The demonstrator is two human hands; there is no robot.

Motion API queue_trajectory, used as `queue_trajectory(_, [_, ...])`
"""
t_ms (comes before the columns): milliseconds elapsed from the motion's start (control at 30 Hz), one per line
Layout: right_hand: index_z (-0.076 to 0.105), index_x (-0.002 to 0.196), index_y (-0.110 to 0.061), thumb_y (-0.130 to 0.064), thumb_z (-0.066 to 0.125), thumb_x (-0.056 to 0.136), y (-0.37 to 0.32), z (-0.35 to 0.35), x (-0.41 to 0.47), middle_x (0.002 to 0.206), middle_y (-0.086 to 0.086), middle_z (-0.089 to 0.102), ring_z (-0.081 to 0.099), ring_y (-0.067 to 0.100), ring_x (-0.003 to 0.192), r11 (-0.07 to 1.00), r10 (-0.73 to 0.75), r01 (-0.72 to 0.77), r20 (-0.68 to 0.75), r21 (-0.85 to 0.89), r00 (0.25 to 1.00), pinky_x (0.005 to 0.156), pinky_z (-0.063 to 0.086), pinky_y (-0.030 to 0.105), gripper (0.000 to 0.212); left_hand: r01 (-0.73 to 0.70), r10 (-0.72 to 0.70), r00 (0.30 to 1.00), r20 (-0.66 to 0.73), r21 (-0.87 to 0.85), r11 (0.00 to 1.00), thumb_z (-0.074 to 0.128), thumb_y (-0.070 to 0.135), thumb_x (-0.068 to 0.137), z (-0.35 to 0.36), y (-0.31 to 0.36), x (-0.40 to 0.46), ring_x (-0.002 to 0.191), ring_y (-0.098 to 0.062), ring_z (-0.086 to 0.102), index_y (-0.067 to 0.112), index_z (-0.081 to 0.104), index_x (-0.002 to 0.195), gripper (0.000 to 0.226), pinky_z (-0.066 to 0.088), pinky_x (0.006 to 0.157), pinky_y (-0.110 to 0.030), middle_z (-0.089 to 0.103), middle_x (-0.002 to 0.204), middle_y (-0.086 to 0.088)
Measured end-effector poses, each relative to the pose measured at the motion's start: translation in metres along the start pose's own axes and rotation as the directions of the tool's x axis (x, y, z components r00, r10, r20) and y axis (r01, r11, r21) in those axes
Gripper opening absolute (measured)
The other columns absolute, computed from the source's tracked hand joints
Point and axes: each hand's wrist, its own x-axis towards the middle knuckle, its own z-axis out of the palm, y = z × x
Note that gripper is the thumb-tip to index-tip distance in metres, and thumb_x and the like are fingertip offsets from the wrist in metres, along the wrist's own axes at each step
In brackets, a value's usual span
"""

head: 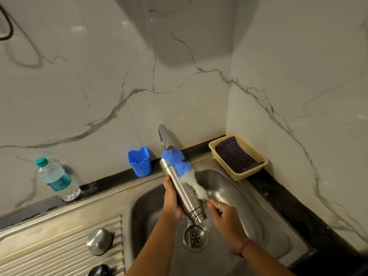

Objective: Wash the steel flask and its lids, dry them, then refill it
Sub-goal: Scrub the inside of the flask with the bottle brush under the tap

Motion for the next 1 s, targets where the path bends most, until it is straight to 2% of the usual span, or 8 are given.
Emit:
queue_trajectory(100, [0.064, 0.119, -0.008, -0.014, 0.058, 0.093, -0.011, -0.001, 0.019, 0.083, -0.013, 0.068, 0.056, -0.019, 0.068, 1.000, -0.013, 0.012, 0.068, 0.007, 0.998, 0.060, 0.042, 0.003, 0.027, -0.014, 0.013, 0.999, -0.038, -0.035, 0.999, 0.039, 0.070, 0.093, 0.003, -0.003, -0.001, 0.114, -0.039, 0.063, 0.018, 0.063, 0.121, 0.064, 0.044, 0.106, -0.054, 0.071, 0.114, -0.019])
queue_trajectory(167, [0.068, 0.113, -0.006, -0.015, 0.058, 0.093, -0.008, -0.012, 0.011, 0.065, -0.021, 0.056, 0.054, -0.014, 0.057, 0.999, -0.042, 0.045, 0.112, -0.025, 0.993, 0.052, 0.038, 0.004, 0.024, -0.033, 0.028, 0.998, -0.065, -0.077, 0.996, 0.038, 0.070, 0.093, 0.001, 0.000, 0.002, 0.115, -0.039, 0.062, 0.021, 0.063, 0.121, 0.062, 0.043, 0.106, -0.056, 0.070, 0.117, -0.018])
queue_trajectory(233, [0.071, 0.108, -0.007, -0.016, 0.060, 0.092, 0.005, -0.023, -0.009, 0.057, -0.014, 0.057, 0.050, -0.007, 0.049, 0.996, -0.051, 0.060, 0.121, -0.067, 0.991, 0.048, 0.033, 0.007, 0.021, -0.066, 0.056, 0.995, -0.086, -0.118, 0.991, 0.037, 0.070, 0.093, -0.005, 0.004, 0.005, 0.112, -0.038, 0.063, 0.022, 0.063, 0.119, 0.060, 0.045, 0.104, -0.054, 0.070, 0.115, -0.016])
queue_trajectory(400, [0.059, 0.117, -0.034, -0.052, 0.053, 0.087, 0.029, -0.047, -0.059, 0.084, -0.010, 0.073, 0.067, -0.002, 0.073, 0.999, 0.020, -0.015, 0.168, -0.032, 0.986, 0.068, 0.055, 0.021, 0.035, -0.128, 0.098, 0.982, -0.161, -0.189, 0.974, 0.042, 0.069, 0.092, -0.013, 0.007, 0.008, 0.098, -0.028, 0.064, 0.017, 0.058, 0.123, 0.062, 0.051, 0.088, -0.043, 0.067, 0.102, -0.011])
queue_trajectory(533, [0.060, 0.113, -0.026, -0.014, 0.063, 0.089, 0.020, -0.039, -0.041, 0.086, -0.020, 0.069, 0.062, -0.012, 0.067, 0.998, 0.051, -0.047, 0.109, -0.036, 0.993, 0.062, 0.043, 0.004, 0.027, -0.133, 0.108, 0.984, -0.141, -0.180, 0.975, 0.038, 0.070, 0.093, -0.007, 0.005, 0.010, 0.108, -0.032, 0.063, 0.021, 0.058, 0.124, 0.062, 0.047, 0.101, -0.049, 0.067, 0.113, -0.013])
queue_trajectory(667, [0.066, 0.117, -0.011, -0.017, 0.061, 0.092, 0.010, -0.019, 0.003, 0.103, -0.004, 0.071, 0.059, -0.019, 0.081, 0.999, 0.043, -0.041, 0.092, -0.025, 0.995, 0.071, 0.044, 0.002, 0.026, -0.098, 0.085, 0.991, -0.107, -0.121, 0.988, 0.039, 0.074, 0.090, -0.002, 0.001, 0.008, 0.107, -0.034, 0.065, 0.024, 0.061, 0.120, 0.063, 0.052, 0.093, -0.047, 0.070, 0.113, -0.015])
queue_trajectory(833, [0.066, 0.117, -0.011, -0.019, 0.059, 0.093, -0.011, -0.003, 0.038, 0.107, -0.002, 0.071, 0.060, -0.011, 0.087, 1.000, 0.020, -0.020, 0.117, -0.001, 0.993, 0.079, 0.045, 0.003, 0.027, -0.035, 0.033, 0.998, -0.049, -0.043, 0.998, 0.058, 0.081, 0.070, 0.002, -0.013, 0.007, 0.111, -0.040, 0.065, 0.022, 0.058, 0.125, 0.082, 0.046, 0.103, -0.057, 0.069, 0.119, -0.020])
queue_trajectory(1000, [0.070, 0.109, -0.007, -0.028, 0.058, 0.092, 0.007, -0.021, 0.000, 0.067, -0.010, 0.067, 0.056, -0.009, 0.056, 0.999, 0.041, -0.037, 0.134, -0.030, 0.990, 0.054, 0.039, 0.007, 0.029, -0.080, 0.077, 0.996, -0.055, -0.043, 0.996, 0.059, 0.078, 0.072, -0.008, -0.011, 0.014, 0.111, -0.038, 0.066, 0.020, 0.058, 0.130, 0.082, 0.045, 0.104, -0.058, 0.070, 0.119, -0.017])
